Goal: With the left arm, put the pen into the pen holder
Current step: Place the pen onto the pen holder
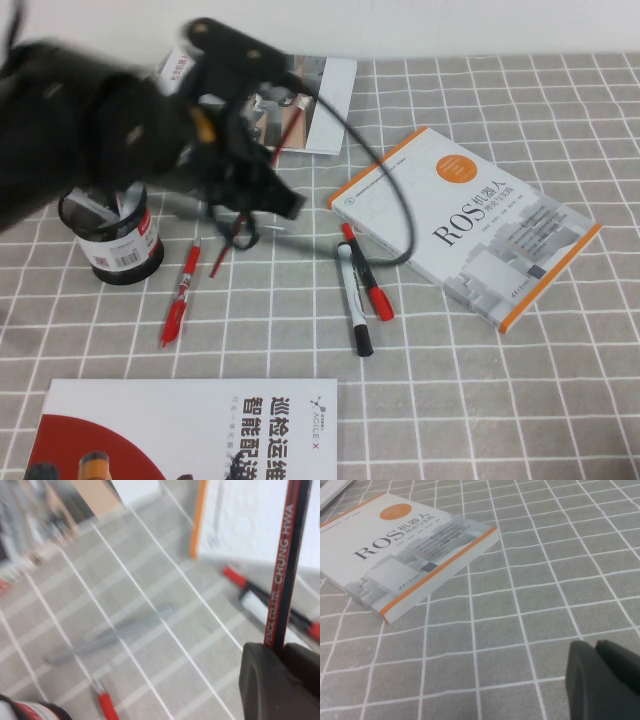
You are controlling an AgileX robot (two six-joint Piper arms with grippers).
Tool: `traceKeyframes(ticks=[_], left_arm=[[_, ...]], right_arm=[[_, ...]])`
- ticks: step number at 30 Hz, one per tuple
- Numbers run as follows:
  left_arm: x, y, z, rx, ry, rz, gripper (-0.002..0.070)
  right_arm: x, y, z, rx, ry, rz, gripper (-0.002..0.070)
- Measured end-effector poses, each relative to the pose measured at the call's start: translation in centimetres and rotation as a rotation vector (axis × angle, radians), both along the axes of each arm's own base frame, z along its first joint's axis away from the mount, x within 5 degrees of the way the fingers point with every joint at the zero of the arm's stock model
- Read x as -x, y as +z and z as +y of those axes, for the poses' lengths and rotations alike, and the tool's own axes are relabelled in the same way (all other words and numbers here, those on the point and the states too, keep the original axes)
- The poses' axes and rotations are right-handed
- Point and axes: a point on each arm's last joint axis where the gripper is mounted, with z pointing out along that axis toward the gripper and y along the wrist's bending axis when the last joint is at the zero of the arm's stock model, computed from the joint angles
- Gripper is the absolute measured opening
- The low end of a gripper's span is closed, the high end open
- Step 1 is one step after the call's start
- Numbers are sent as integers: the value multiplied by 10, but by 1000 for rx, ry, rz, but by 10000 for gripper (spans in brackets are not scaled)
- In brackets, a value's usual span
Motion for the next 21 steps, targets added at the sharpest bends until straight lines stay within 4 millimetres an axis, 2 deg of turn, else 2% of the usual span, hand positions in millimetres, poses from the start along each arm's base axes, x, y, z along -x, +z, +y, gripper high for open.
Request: traceKeyframes(ticks=[4,10,17,21], left_arm=[[17,-4,25,104,22,-172,22],[33,-29,57,255,78,-407,22],[36,-53,101,432,273,-622,22],[33,-54,127,475,369,-739,22]], right_arm=[[0,0,0,0,0,0,-15],[0,0,0,0,0,0,-15],[0,0,0,0,0,0,-15],[0,0,0,0,0,0,-15]])
